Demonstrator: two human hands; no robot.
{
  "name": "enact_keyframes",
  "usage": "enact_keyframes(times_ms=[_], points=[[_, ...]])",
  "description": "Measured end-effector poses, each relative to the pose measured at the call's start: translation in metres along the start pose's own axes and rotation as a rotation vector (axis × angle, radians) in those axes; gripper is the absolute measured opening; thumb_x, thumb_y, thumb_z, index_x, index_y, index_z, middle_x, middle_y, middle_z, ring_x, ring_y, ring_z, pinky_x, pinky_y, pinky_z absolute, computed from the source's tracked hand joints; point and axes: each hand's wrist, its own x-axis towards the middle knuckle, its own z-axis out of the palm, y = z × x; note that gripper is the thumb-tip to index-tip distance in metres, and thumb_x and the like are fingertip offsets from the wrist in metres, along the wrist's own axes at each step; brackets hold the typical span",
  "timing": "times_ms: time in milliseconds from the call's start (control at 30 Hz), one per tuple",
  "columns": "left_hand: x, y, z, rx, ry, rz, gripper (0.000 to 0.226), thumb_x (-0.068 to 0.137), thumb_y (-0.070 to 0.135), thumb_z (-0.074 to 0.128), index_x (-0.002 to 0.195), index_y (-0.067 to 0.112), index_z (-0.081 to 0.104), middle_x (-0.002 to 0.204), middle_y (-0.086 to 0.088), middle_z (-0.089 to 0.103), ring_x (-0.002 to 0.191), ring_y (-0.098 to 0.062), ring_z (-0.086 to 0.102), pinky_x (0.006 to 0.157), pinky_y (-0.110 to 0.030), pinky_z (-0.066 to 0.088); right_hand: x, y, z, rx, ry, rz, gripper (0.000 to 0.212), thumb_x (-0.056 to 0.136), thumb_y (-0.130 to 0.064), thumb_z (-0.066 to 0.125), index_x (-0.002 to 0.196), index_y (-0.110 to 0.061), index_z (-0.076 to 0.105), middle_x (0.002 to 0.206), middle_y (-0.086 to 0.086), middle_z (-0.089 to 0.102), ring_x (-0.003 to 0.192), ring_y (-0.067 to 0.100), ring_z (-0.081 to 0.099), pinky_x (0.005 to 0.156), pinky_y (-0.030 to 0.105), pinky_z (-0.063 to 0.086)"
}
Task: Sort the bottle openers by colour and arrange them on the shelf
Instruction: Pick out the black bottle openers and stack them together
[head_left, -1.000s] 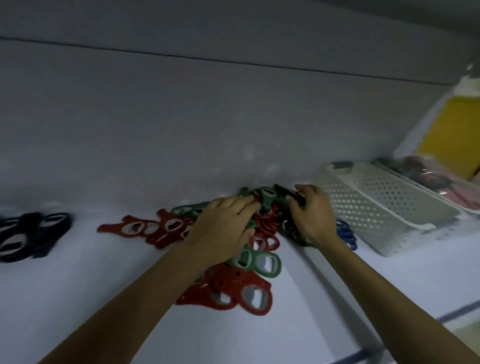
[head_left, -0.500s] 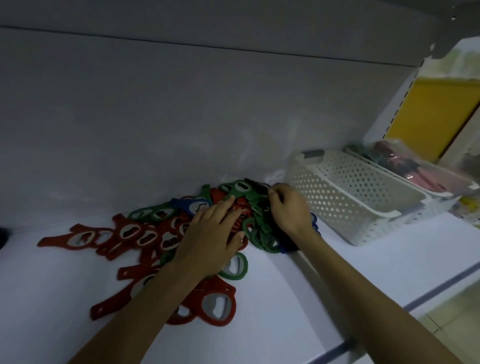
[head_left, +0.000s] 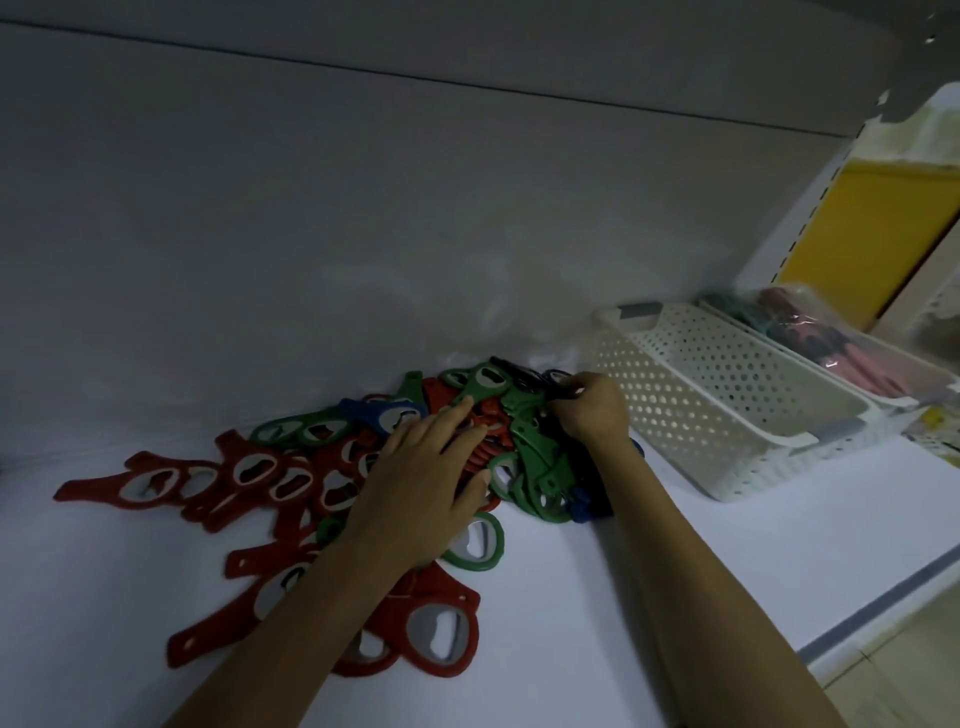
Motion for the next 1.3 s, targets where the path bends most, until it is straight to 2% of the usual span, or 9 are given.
enact_keyframes(times_ms=[367, 467, 533, 733, 800, 900, 1000, 1133, 1300], points=[[-0.005, 0.001, -0.004, -0.163, 0.033, -0.035, 0.064, 0.095, 0.041, 0.044, 0.149, 0.022, 0.017, 0.158, 0.006, 0.009, 0.142, -0.012, 0.013, 0.115, -0.030, 0.011, -0.034, -0.017, -0.003, 0.209, 0.369, -0.285, 0.020, 0.095, -0.023, 0.053, 0.101, -0.013, 0.069, 0.088, 0.006, 0.072, 0.080, 0.023, 0.067, 0.071, 0.037, 0.054], [-0.004, 0.003, -0.007, -0.204, 0.120, -0.086, 0.081, 0.090, 0.040, 0.054, 0.150, 0.022, 0.002, 0.158, 0.001, 0.004, 0.143, -0.014, 0.009, 0.113, -0.030, 0.014, -0.047, -0.038, -0.008, 0.656, 0.139, -0.293, 0.015, 0.091, -0.017, 0.060, 0.078, -0.016, 0.067, 0.059, -0.005, 0.066, 0.055, 0.009, 0.060, 0.054, 0.024, 0.049], [-0.003, 0.005, -0.009, -0.090, 0.186, -0.110, 0.089, 0.086, 0.040, 0.059, 0.150, 0.019, 0.001, 0.158, -0.007, 0.005, 0.142, -0.019, 0.011, 0.111, -0.033, 0.013, -0.057, -0.048, -0.005, 0.629, -0.056, -0.342, 0.019, 0.088, -0.010, 0.062, 0.071, -0.018, 0.067, 0.051, -0.009, 0.061, 0.047, 0.004, 0.055, 0.050, 0.019, 0.044], [-0.002, 0.006, -0.012, -0.265, 0.263, -0.288, 0.069, 0.090, 0.010, 0.054, 0.149, 0.019, 0.019, 0.146, -0.007, 0.038, 0.133, -0.023, 0.037, 0.102, -0.027, 0.031, -0.072, -0.066, 0.005, 0.817, -0.604, -0.248, 0.045, 0.093, -0.042, 0.049, 0.083, -0.004, 0.069, 0.062, 0.014, 0.068, 0.052, 0.022, 0.062, 0.054, 0.026, 0.052], [-0.004, 0.003, -0.013, -0.365, 0.306, -0.326, 0.057, 0.094, 0.011, 0.048, 0.146, 0.021, 0.028, 0.144, -0.005, 0.044, 0.129, -0.020, 0.043, 0.100, -0.022, 0.030, -0.060, -0.058, 0.002, 0.732, -0.332, -0.190, 0.048, 0.094, -0.049, 0.044, 0.078, -0.012, 0.070, 0.067, 0.011, 0.070, 0.061, 0.023, 0.065, 0.062, 0.028, 0.053], [-0.007, 0.003, -0.016, -0.363, 0.333, -0.279, 0.050, 0.096, 0.013, 0.045, 0.144, 0.022, 0.034, 0.141, -0.004, 0.047, 0.125, -0.019, 0.047, 0.098, -0.022, 0.034, -0.036, -0.026, -0.005, -0.115, 0.185, -0.238, 0.032, 0.095, -0.039, 0.048, 0.093, -0.014, 0.067, 0.090, 0.010, 0.069, 0.084, 0.028, 0.063, 0.076, 0.036, 0.048], [-0.009, 0.003, -0.015, -0.312, 0.312, -0.209, 0.048, 0.094, 0.011, 0.047, 0.140, 0.023, 0.040, 0.135, -0.002, 0.051, 0.122, -0.018, 0.049, 0.093, -0.022, 0.038, -0.023, -0.005, -0.007, -0.561, 0.055, -0.042, 0.046, 0.090, -0.049, 0.050, 0.113, -0.011, 0.062, 0.120, 0.018, 0.057, 0.113, 0.035, 0.050, 0.095, 0.043, 0.038], [-0.009, 0.001, -0.012, -0.322, 0.323, -0.191, 0.046, 0.093, 0.008, 0.049, 0.137, 0.022, 0.044, 0.131, -0.002, 0.053, 0.121, -0.017, 0.049, 0.093, -0.021, 0.034, -0.019, -0.002, -0.006, -0.530, 0.008, -0.040, 0.039, 0.086, -0.048, 0.059, 0.102, -0.014, 0.065, 0.111, 0.014, 0.061, 0.109, 0.033, 0.054, 0.096, 0.043, 0.038], [-0.007, 0.000, -0.013, -0.468, 0.374, -0.243, 0.040, 0.094, 0.011, 0.047, 0.133, 0.020, 0.047, 0.120, 0.003, 0.058, 0.103, -0.008, 0.056, 0.086, -0.008, 0.037, -0.020, -0.003, -0.013, -0.030, 0.070, -0.019, 0.025, 0.082, -0.033, 0.067, 0.061, -0.021, 0.060, 0.064, -0.001, 0.064, 0.072, 0.025, 0.066, 0.079, 0.037, 0.052]])
